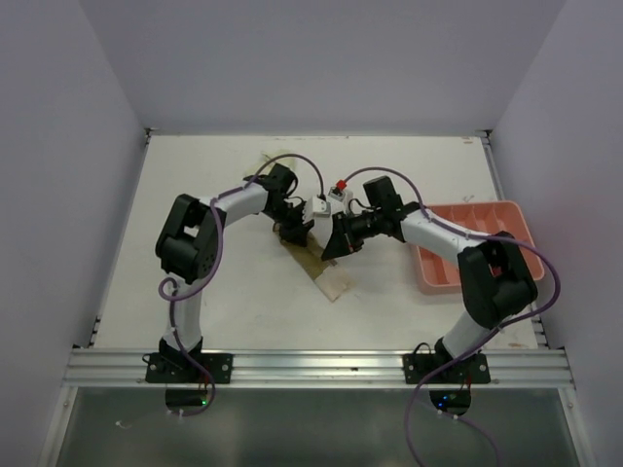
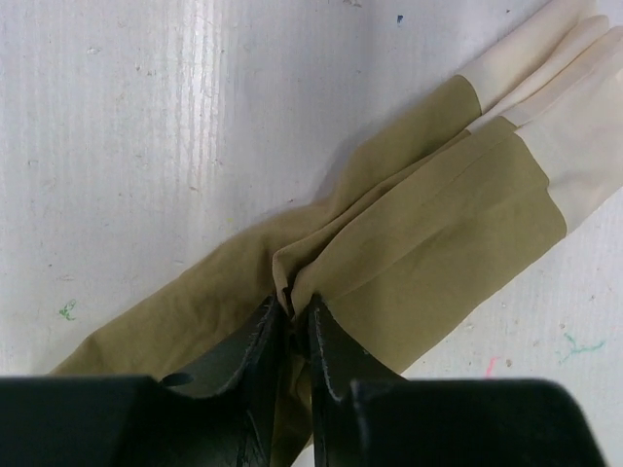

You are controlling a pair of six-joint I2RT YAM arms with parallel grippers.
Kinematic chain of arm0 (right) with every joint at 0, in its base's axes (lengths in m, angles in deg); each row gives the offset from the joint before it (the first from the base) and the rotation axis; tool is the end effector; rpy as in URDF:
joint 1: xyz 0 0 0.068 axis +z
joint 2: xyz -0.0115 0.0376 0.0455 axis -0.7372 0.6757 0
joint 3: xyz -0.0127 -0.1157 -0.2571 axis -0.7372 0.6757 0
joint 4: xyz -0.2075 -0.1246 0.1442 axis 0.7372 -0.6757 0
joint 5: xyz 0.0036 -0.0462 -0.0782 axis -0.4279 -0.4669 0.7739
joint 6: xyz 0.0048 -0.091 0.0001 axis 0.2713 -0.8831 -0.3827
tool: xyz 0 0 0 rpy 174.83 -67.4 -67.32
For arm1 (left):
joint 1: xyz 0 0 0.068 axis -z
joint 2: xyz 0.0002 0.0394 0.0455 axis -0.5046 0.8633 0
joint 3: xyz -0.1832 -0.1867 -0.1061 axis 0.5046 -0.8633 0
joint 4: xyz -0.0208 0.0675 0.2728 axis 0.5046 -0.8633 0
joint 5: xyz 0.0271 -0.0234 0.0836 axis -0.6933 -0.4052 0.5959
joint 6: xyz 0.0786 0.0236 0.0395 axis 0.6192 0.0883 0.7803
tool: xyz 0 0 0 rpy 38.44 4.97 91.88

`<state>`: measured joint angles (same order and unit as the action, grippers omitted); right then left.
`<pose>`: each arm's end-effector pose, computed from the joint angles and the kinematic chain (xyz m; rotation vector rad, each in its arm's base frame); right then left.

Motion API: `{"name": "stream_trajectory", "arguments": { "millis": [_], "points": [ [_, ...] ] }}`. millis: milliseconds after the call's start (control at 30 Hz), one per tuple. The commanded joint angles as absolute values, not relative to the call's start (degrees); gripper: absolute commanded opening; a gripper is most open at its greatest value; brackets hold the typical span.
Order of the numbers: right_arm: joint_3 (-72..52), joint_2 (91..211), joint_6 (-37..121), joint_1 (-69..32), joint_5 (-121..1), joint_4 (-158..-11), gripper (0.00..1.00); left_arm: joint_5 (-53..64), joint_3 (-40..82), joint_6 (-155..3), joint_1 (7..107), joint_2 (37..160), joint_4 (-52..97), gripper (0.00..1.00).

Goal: Roll the underwear
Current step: Fold the underwear

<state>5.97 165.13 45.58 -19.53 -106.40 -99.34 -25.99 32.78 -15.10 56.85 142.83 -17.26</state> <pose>0.2987 0.2329 0.1841 -0.8004 2.3357 1.4405 0.3755 -0.2457 0.1104 1.7088 1.9774 -0.8498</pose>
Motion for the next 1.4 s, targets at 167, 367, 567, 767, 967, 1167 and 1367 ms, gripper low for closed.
{"name": "stream_trajectory", "arguments": {
  "millis": [167,367,567,767,967,1167,1367],
  "points": [
    [6.02,168.71,49.12,-19.11,-103.17,-94.3,0.13,-24.48,35.43,-13.84,54.83,148.75,-23.69,0.17],
    [5.94,175.66,55.2,-18.4,-106.25,-85.06,0.14,-24.57,37.28,-14.01,54.83,150.77,-25.01,0.15],
    [3.03,182.6,50.38,-18.49,-102.57,-92.69,0.13,-24.74,38.69,-14.89,54.3,152.53,-25.53,0.15],
    [1.01,184.89,44.05,-18.49,-98.08,-99.29,0.13,-25.18,40.62,-16.3,53.69,153.67,-25.36,0.15],
    [2.33,184.1,43.42,-18.58,-88.08,-100.53,0.1,-25.36,40.36,-17.88,52.81,152.19,-24.31,0.27],
    [2.86,184.98,44.65,-18.84,-84.55,-100.62,0.08,-28.87,37.37,-22.71,48.16,142.17,-17.98,0.66],
    [2.59,186.91,47.02,-19.37,-87.7,-99.57,0.07,-31.86,36.41,-31.23,41.39,130.66,-11.05,1.0]
  ]
}}
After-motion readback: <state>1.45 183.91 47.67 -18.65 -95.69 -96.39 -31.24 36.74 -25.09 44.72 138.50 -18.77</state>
